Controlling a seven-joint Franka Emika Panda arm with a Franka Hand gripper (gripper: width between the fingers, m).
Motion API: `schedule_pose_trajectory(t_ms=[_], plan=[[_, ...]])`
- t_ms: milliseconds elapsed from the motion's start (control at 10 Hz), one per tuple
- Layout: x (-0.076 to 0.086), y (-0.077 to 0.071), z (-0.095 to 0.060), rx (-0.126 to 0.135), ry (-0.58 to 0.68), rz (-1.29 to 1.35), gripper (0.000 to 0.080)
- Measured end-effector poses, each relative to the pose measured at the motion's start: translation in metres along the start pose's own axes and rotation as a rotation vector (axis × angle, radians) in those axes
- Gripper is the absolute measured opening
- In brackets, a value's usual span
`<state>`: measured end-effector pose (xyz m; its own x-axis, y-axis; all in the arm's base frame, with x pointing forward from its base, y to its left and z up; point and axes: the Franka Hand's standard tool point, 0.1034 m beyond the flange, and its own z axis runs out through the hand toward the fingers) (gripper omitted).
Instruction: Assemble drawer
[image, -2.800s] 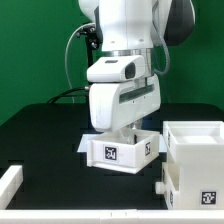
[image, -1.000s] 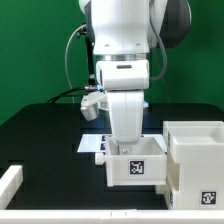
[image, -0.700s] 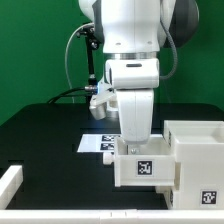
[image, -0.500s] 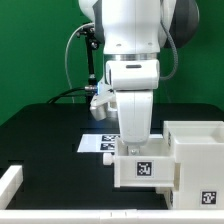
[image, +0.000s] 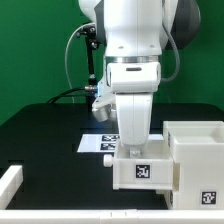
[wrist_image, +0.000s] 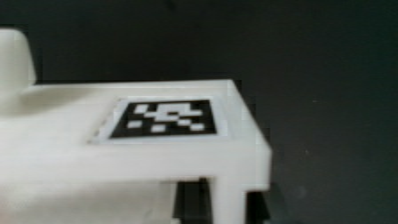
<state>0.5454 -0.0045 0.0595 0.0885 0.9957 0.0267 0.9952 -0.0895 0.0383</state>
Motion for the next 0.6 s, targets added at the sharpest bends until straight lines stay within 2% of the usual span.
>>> schedule_pose_trajectory(t_ms=[300,400,600], plan=[[0.0093,-0.0019,0.0013,-0.004,0.006,0.008,0.0036],[0.0085,-0.0029,0.0023,-0.011,0.007,0.009,0.0036],[0.0073,-0.0026,0.0022,-0.010,0.007,0.011,0.0037]])
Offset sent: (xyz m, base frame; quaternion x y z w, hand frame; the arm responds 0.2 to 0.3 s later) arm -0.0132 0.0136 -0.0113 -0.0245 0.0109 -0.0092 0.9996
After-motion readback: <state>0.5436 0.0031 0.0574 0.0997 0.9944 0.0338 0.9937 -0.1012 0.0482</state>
